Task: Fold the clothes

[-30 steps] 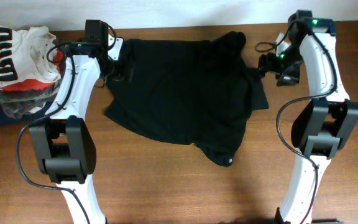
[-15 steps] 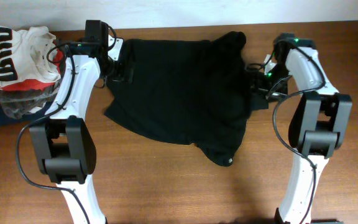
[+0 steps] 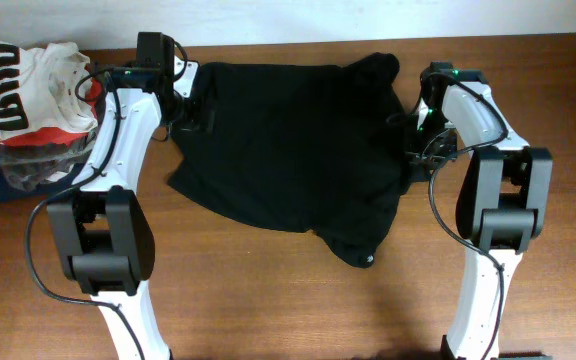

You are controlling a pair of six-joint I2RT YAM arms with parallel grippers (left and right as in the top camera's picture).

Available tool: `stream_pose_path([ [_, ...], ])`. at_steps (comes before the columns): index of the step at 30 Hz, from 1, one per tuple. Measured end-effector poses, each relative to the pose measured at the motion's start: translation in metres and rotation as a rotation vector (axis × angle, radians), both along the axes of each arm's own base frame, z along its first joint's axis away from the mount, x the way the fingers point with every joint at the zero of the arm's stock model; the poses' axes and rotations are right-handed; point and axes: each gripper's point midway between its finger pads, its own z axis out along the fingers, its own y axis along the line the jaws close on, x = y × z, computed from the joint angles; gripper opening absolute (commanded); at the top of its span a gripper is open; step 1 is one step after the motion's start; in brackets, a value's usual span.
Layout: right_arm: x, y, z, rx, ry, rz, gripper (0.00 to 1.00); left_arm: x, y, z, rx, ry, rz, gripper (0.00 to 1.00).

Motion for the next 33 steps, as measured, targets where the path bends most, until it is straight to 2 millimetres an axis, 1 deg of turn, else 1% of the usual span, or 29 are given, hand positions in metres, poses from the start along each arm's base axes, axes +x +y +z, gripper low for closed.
stream_pose_path([
  [4,0.004,-0.015,-0.001,-0.020,-0.018,-0.036,0.28,0.000,0.000,0.000,0.000,0.000,0.000,0.99],
  [9,0.019,-0.041,-0.002,-0.038,-0.091,-0.088,0.30,0.000,0.000,0.000,0.001,0.001,-0.002,0.99],
  [10,0.021,-0.045,-0.002,-0.039,-0.102,-0.099,0.37,-0.001,0.000,0.000,0.003,0.004,-0.004,0.99],
  [11,0.023,-0.050,-0.002,-0.040,-0.109,-0.114,0.49,-0.002,0.001,-0.001,0.004,0.008,-0.003,0.99],
  [14,0.021,-0.060,-0.001,-0.040,-0.106,-0.136,0.66,-0.003,0.005,-0.002,0.030,0.015,0.005,0.99],
  [16,0.017,-0.063,0.001,-0.034,-0.095,-0.139,0.73,-0.004,0.010,-0.002,0.056,0.017,0.011,0.99],
  [18,0.016,-0.063,0.007,-0.023,-0.086,-0.143,0.75,-0.008,0.013,-0.003,0.076,0.033,0.012,0.99],
  [21,0.020,-0.059,0.026,0.009,-0.093,-0.141,0.79,-0.017,0.016,-0.004,0.095,0.072,0.009,0.99],
  [23,0.022,-0.054,0.049,0.035,-0.111,-0.141,0.84,-0.024,0.017,-0.001,0.101,0.101,0.008,0.99],
  [25,0.020,-0.047,0.078,0.058,-0.141,-0.136,0.88,-0.034,0.019,0.004,0.106,0.127,0.008,0.99],
  [26,0.020,-0.044,0.094,0.064,-0.167,-0.128,0.89,-0.040,0.020,0.010,0.109,0.137,0.009,0.99],
  [27,0.019,-0.041,0.112,0.068,-0.199,-0.121,0.89,-0.045,0.020,0.017,0.107,0.136,0.016,0.99],
  [28,0.015,-0.036,0.136,0.070,-0.238,-0.108,0.88,-0.052,0.022,0.027,0.102,0.140,0.030,0.99],
  [29,0.010,-0.031,0.156,0.074,-0.267,-0.099,0.88,-0.057,0.023,0.036,0.095,0.139,0.042,0.99],
  [30,0.005,-0.028,0.171,0.074,-0.294,-0.091,0.88,-0.064,0.024,0.048,0.077,0.133,0.059,0.99],
  [31,-0.002,-0.022,0.193,0.076,-0.333,-0.081,0.88,-0.070,0.027,0.061,0.059,0.120,0.076,0.99],
  [33,-0.016,-0.014,0.226,0.078,-0.392,-0.062,0.88,-0.079,0.030,0.084,0.018,0.090,0.102,0.99],
])
